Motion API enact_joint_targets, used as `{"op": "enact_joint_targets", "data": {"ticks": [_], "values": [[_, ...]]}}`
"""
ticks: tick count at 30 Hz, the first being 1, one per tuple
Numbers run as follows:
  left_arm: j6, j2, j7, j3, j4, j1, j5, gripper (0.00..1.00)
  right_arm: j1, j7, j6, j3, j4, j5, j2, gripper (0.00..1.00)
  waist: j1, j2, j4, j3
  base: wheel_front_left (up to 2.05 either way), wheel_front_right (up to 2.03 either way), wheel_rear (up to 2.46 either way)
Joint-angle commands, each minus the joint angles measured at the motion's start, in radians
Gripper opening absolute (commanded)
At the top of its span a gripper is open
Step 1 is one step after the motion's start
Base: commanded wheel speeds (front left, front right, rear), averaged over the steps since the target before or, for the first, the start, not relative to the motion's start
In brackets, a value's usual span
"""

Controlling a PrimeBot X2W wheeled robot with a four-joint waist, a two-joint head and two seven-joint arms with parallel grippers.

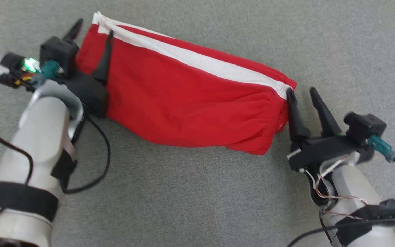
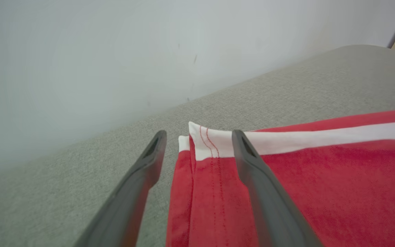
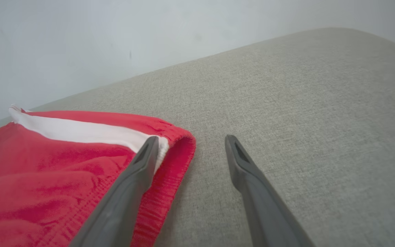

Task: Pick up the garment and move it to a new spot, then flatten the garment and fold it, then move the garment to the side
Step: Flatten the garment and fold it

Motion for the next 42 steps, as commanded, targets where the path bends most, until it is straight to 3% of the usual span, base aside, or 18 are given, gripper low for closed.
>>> {"op": "enact_joint_targets", "data": {"ticks": [1,10,14,26,27,28,29,30,31,38,42], "values": [[-0.009,-0.008,-0.002,0.009,-0.029,0.046,-0.014,1.0,0.034,-0.001,-0.001,-0.051,-0.006,-0.066,0.005,1.0,-0.0001,-0.0001,0.024,-0.033,0.0,0.0,0.0],[-0.017,-0.035,-0.002,0.055,-0.052,0.156,-0.059,1.0,0.121,-0.001,-0.001,-0.229,-0.056,-0.267,0.038,1.0,-0.0001,-0.0001,0.056,-0.091,0.0,0.0,0.0],[-0.008,-0.036,-0.002,0.072,-0.029,0.205,-0.063,1.0,0.156,-0.001,-0.001,-0.264,-0.06,-0.317,0.059,1.0,-0.0001,-0.0001,0.057,-0.113,0.0,0.0,0.0],[-0.006,-0.051,-0.001,0.092,0.148,0.21,-0.072,1.0,0.185,-0.001,-0.001,-0.274,-0.063,-0.315,0.079,1.0,-0.0001,-0.0001,0.018,-0.134,0.0,0.0,0.0],[-0.006,-0.053,-0.001,0.091,0.162,0.209,-0.072,0.91,0.186,-0.001,-0.001,-0.274,-0.066,-0.314,0.08,1.0,-0.0001,-0.0001,0.015,-0.136,0.0,0.0,0.0],[-0.009,-0.054,-0.001,0.089,0.172,0.211,-0.072,0.6,0.189,-0.001,-0.001,-0.275,-0.068,-0.31,0.082,1.0,-0.0001,-0.0001,0.011,-0.141,0.0,0.0,0.0],[-0.012,-0.057,0.0,0.087,0.179,0.214,-0.074,0.4,0.193,-0.001,-0.001,-0.279,-0.071,-0.304,0.084,1.0,-0.0001,-0.0001,0.01,-0.145,0.0,0.0,0.0],[-0.012,-0.058,0.0,0.083,0.184,0.22,-0.071,0.05,0.197,-0.001,-0.001,-0.279,-0.07,-0.303,0.085,1.0,-0.0001,-0.0001,0.009,-0.15,0.0,0.0,0.0],[-0.016,-0.059,0.0,0.083,0.187,0.224,-0.072,0.0,0.201,-0.001,-0.001,-0.278,-0.069,-0.303,0.085,1.0,-0.0001,-0.0001,0.009,-0.155,0.0,0.0,0.0],[-0.019,-0.059,-0.001,0.084,0.123,0.272,-0.065,0.0,0.23,-0.001,-0.001,-0.276,-0.063,-0.293,0.093,1.0,-0.0001,-0.0001,0.03,-0.203,0.0,0.0,0.0],[0.002,-0.066,-0.001,0.107,0.069,0.339,-0.08,0.0,0.242,-0.001,-0.001,-0.277,-0.038,-0.289,0.098,1.0,-0.0001,-0.0001,0.053,-0.253,0.0,0.0,0.0]]}}
